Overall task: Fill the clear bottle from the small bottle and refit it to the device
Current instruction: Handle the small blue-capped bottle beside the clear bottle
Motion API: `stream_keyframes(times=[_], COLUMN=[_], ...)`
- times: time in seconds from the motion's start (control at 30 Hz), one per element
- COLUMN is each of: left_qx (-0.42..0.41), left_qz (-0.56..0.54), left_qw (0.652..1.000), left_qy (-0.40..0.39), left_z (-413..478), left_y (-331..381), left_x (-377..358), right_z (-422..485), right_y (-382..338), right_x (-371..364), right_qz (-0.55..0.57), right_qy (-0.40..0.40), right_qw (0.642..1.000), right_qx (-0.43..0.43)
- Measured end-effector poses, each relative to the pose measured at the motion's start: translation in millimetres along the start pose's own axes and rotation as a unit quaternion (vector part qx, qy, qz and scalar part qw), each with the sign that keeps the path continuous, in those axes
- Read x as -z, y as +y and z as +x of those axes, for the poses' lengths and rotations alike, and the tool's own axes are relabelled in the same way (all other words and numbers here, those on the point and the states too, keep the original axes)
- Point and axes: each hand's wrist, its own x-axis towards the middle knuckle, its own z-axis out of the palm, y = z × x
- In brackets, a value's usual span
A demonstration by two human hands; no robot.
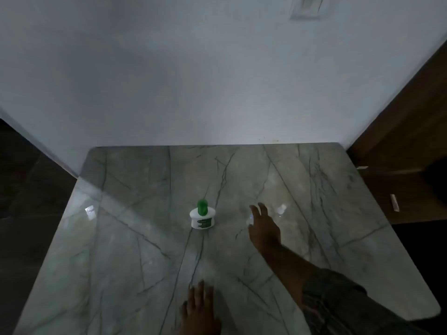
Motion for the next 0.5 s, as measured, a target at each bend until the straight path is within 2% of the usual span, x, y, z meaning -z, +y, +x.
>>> stream_keyframes(times=[0.03,0.1,0.33,0.5], left_qx=[-0.001,-0.010,-0.038,-0.080], left_qz=[-0.017,-0.047,-0.154,-0.255], left_qw=[1.000,0.999,0.987,0.962], left_qy=[-0.025,-0.026,0.031,0.052], left_z=[6,13,24,28], left_y=[1,5,27,37], left_x=[5,16,43,46], right_z=[4,8,1,-24], right_y=[-1,-1,4,8], right_x=[3,7,9,13], right_qz=[-0.003,-0.001,0.010,0.044], right_qy=[-0.007,-0.011,-0.003,0.022], right_qw=[1.000,1.000,1.000,0.998], right_qx=[-0.001,-0.004,0.023,0.039])
